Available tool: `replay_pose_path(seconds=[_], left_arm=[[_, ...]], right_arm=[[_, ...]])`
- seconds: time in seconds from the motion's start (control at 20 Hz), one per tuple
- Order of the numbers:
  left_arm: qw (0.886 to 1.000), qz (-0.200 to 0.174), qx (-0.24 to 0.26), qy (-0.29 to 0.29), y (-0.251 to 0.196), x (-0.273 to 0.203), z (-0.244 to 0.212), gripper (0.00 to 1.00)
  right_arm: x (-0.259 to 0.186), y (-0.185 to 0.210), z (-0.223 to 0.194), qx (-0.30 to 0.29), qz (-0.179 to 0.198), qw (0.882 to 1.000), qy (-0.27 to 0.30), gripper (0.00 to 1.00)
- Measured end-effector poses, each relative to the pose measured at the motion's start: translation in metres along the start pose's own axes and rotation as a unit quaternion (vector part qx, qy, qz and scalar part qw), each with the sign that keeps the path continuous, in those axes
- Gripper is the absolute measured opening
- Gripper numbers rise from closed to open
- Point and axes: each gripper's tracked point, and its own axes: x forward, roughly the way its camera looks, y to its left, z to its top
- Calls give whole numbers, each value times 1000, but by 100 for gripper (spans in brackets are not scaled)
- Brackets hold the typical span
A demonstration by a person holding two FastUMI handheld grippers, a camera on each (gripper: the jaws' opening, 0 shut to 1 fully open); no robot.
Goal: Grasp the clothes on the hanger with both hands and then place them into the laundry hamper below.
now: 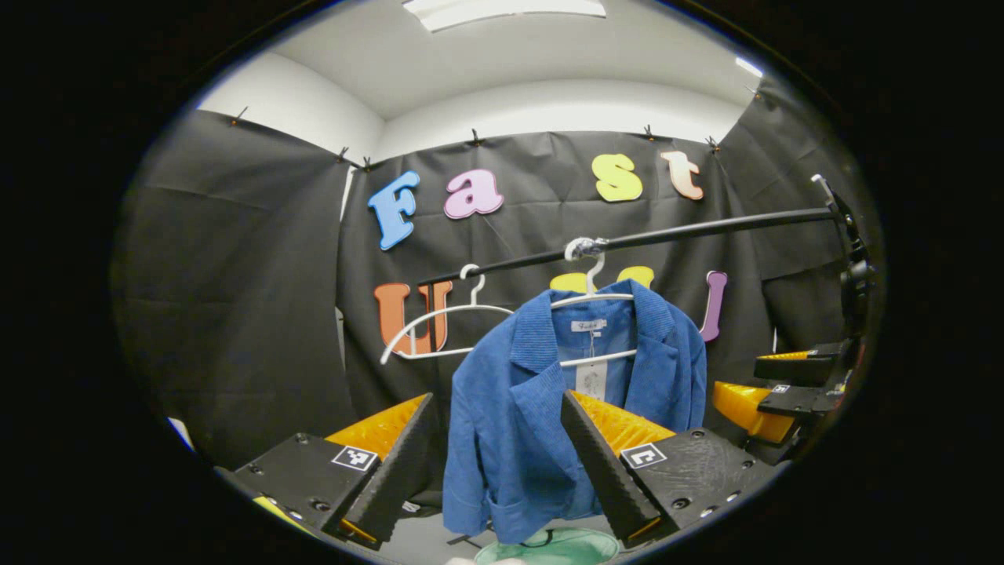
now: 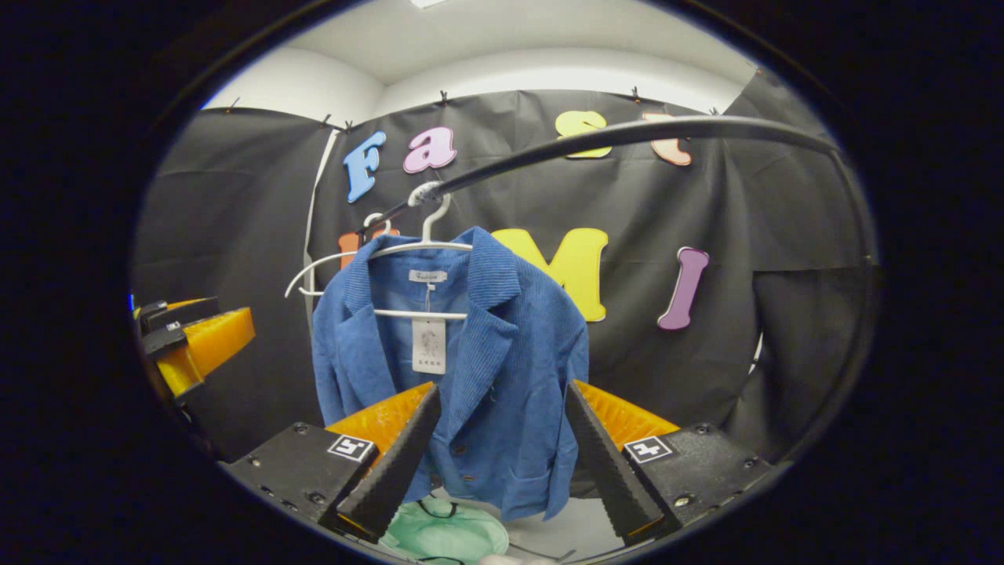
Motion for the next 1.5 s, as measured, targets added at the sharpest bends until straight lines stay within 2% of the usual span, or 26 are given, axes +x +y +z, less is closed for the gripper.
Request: replay_pose_path(seconds=[0.05,0.15,0.2,0.25,0.3,0.35,0.6,0.75,0.8,0.85,0.95,1.05,1.1,1.15,1.2,1.25,1.3,1.35,1.4,1.5], left_arm=[[1000,-1,-3,3,-5,15,-6,97],[1000,-4,-12,9,-16,41,-15,100],[1000,-5,-17,8,-18,53,-18,97],[1000,-3,-23,9,-21,64,-21,100],[1000,-1,-27,6,-22,74,-23,94],[1000,0,-28,1,-24,84,-24,100],[1000,21,-3,9,-27,122,-39,100],[999,30,0,18,-30,137,-48,100],[999,32,3,22,-31,142,-50,97],[999,34,8,23,-32,146,-52,100],[999,33,13,25,-35,153,-54,97],[999,35,25,25,-36,159,-55,97],[999,37,30,26,-34,161,-56,92],[998,38,33,29,-33,164,-58,88],[998,38,33,32,-33,165,-61,83],[998,36,32,37,-33,167,-64,79],[998,35,32,46,-32,166,-68,68],[998,30,28,53,-33,168,-73,56],[998,24,23,60,-34,168,-76,45],[997,30,21,66,-31,169,-77,23]], right_arm=[[16,1,1,1,2,1000,-3,100],[44,4,1,-3,8,1000,0,100],[59,6,0,-2,13,1000,2,100],[69,7,-1,-2,17,1000,4,100],[79,7,1,-1,18,1000,3,100],[89,5,1,0,17,1000,3,100],[126,-1,-3,10,17,1000,12,100],[142,7,-6,4,22,1000,14,96],[146,9,-6,2,25,1000,16,94],[150,11,-7,1,29,999,15,94],[157,16,-8,7,39,999,18,89],[164,17,-9,12,48,999,20,77],[167,16,-9,15,53,998,19,65],[169,14,-8,18,56,998,18,61],[171,10,-8,25,59,998,18,50],[174,4,-7,32,58,998,16,43],[173,1,-8,37,61,997,16,28],[173,1,-8,36,72,997,18,20],[171,3,-10,37,88,995,17,14],[172,-1,-9,46,110,993,20,10]])
